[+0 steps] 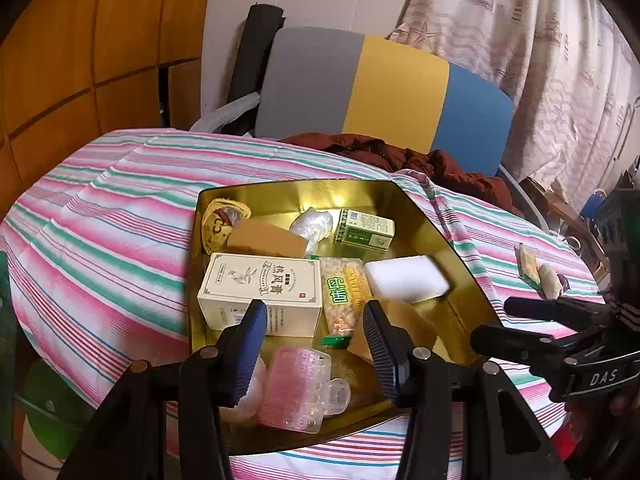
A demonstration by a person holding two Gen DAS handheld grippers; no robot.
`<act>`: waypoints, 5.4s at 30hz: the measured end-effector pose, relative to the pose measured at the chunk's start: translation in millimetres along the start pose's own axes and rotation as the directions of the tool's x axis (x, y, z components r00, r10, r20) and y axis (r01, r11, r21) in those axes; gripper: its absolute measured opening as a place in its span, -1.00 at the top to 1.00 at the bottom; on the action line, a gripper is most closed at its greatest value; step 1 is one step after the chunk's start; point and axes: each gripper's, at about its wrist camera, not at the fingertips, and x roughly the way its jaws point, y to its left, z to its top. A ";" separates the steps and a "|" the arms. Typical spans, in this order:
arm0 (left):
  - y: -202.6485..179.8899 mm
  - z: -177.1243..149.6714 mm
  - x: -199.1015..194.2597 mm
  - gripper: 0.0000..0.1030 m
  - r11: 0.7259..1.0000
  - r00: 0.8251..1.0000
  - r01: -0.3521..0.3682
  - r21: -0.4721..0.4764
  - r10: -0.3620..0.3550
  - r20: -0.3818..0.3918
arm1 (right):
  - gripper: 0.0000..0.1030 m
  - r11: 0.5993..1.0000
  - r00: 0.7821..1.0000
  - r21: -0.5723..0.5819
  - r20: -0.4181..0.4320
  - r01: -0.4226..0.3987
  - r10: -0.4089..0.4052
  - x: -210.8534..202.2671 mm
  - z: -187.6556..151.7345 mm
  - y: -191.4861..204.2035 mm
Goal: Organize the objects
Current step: 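Lower the roller and sponge into the tray and open both tools, then move both tools from the tray toward the packets on the cloth, then grasp the purple candy packet with the left tool, then grasp the cream-coloured roll with the right tool while the left tool holds the candy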
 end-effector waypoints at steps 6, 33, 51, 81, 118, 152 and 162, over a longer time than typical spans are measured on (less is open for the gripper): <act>-8.9 -0.7 -4.1 0.02 0.999 1.000 -0.022 0.040 0.022 0.006 | -0.95 0.997 0.997 -0.031 0.042 0.065 -0.064 -13.3 -3.5 4.4; -76.6 -0.6 -2.9 0.02 0.970 0.994 0.107 0.216 -0.107 -0.010 | -0.99 0.831 0.920 0.425 -0.012 0.358 -0.391 -91.7 -53.7 -165.5; -97.4 -5.1 8.7 0.02 0.955 0.982 0.186 0.229 -0.176 -0.063 | -0.99 0.546 0.988 0.828 -0.050 0.125 -0.149 -100.8 -109.4 -277.8; -237.3 -21.6 37.3 0.02 0.780 0.881 0.469 0.416 -0.376 -0.288 | -0.99 0.440 0.905 0.896 0.139 0.057 -0.402 -155.8 -124.9 -321.6; -289.5 -67.3 127.1 -0.02 0.740 0.791 0.590 0.323 -0.451 -0.414 | -0.99 0.521 0.949 0.853 0.133 0.037 -0.286 -126.6 -107.7 -310.8; -297.4 -86.0 117.1 -0.02 0.725 0.867 0.498 0.477 -0.406 -0.288 | -0.99 0.679 0.942 0.694 0.002 0.239 -0.335 -103.1 -73.9 -284.1; -298.3 -86.5 119.5 -0.05 0.723 0.867 0.498 0.478 -0.405 -0.291 | -0.81 0.695 0.937 0.654 -0.062 0.299 -0.345 -99.7 -48.6 -303.4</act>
